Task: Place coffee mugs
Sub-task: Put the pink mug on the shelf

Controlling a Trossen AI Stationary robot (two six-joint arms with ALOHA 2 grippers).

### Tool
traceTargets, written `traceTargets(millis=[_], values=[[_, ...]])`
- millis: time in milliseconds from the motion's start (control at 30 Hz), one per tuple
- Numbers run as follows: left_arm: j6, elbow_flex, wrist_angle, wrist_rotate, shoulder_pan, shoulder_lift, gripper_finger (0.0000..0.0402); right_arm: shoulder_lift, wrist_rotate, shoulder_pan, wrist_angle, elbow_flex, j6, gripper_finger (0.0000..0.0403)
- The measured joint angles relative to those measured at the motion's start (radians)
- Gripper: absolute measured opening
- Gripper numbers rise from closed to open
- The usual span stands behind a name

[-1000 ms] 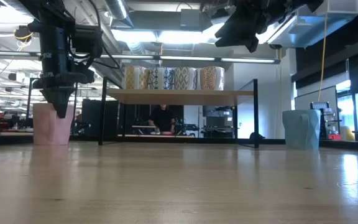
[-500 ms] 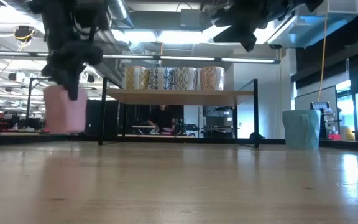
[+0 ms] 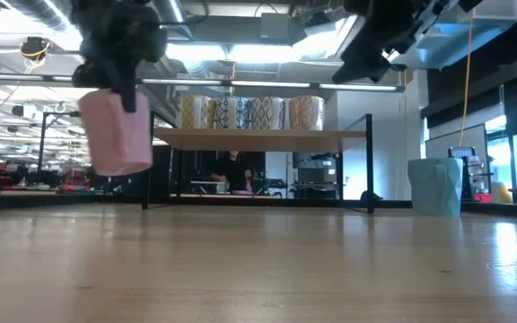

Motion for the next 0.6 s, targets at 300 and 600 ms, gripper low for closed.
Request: traceTargets(millis=[300, 600], values=[[-0.051, 0.185, 0.015, -0.033, -0.095, 0.247, 0.0021, 0.000, -0.007, -0.002, -0.155, 0.000, -0.070, 0.0230], [-0.061, 0.333, 0.021, -0.084, -0.144, 0.485, 0.0022, 0.000, -0.007, -0.002, -0.225, 0.000, -0.142, 0.0230]])
